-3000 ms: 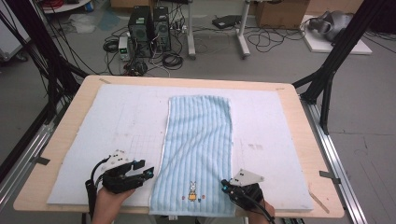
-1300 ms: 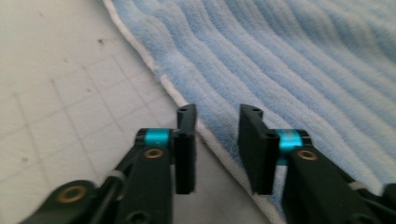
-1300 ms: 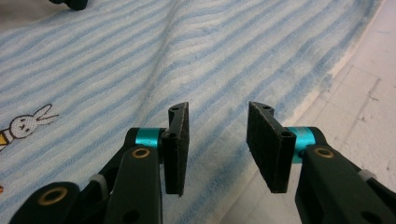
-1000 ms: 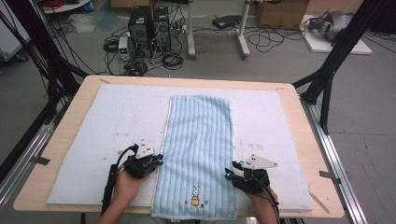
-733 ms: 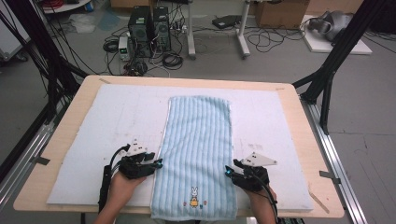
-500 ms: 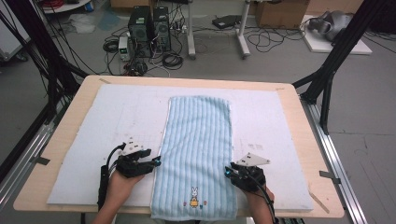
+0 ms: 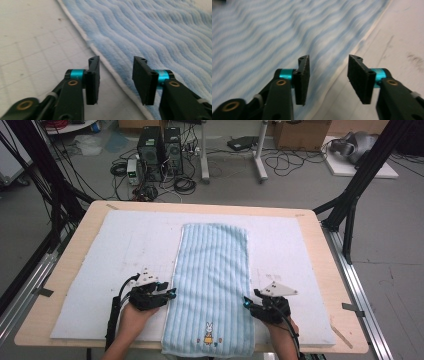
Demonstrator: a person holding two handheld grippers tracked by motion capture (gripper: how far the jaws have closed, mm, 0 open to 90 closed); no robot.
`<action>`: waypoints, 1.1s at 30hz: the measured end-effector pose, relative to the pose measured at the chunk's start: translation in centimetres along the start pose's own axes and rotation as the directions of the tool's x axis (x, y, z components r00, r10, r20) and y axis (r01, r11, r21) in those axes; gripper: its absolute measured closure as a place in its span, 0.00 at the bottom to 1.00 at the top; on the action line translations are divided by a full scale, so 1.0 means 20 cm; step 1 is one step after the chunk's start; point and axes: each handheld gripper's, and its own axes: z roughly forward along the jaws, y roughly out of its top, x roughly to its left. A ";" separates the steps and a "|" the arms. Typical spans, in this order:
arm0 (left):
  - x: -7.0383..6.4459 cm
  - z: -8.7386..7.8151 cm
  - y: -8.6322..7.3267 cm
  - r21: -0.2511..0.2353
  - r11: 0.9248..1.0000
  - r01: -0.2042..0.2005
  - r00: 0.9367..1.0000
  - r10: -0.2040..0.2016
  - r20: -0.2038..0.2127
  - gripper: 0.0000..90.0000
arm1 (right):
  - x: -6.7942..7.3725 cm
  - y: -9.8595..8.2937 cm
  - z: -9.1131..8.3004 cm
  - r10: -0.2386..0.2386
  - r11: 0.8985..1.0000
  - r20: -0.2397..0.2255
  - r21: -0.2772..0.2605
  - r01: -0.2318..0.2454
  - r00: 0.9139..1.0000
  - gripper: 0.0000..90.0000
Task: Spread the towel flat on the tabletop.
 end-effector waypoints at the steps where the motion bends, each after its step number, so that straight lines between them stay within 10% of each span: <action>1: -0.02 0.00 0.00 0.009 1.000 -0.029 0.999 0.029 -0.018 0.69 | -0.02 0.02 0.01 0.017 1.000 0.001 -0.014 -0.017 1.000 0.54; 5: -0.03 0.00 0.00 0.018 0.997 -0.073 0.997 0.073 -0.024 0.95 | -0.09 0.08 0.05 0.040 0.999 0.030 -0.027 -0.039 0.999 0.53; 13: -0.03 -0.04 -0.01 0.039 0.998 -0.043 0.999 0.043 0.009 0.96 | -0.22 0.24 0.16 0.064 0.997 0.059 -0.035 -0.062 0.996 0.52; 17: 0.04 -0.04 0.00 -0.032 0.999 0.031 0.998 -0.033 -0.053 0.56 | -0.29 0.37 0.24 0.056 0.998 0.075 -0.041 -0.053 0.996 0.52; 23: 0.14 -0.08 0.05 -0.192 0.981 0.021 0.993 -0.042 -0.108 0.45 | -0.43 0.49 0.36 0.099 0.995 0.131 -0.040 -0.095 0.986 0.51; 30: 0.23 -0.11 0.11 -0.226 0.972 0.065 0.991 -0.090 -0.102 0.26 | -0.52 0.60 0.46 0.113 0.994 0.199 -0.009 -0.113 0.974 0.47; 33: 0.26 -0.10 0.13 -0.192 0.979 0.062 0.991 -0.083 -0.103 0.25 | -0.56 0.63 0.50 0.145 0.989 0.202 -0.004 -0.147 0.969 0.54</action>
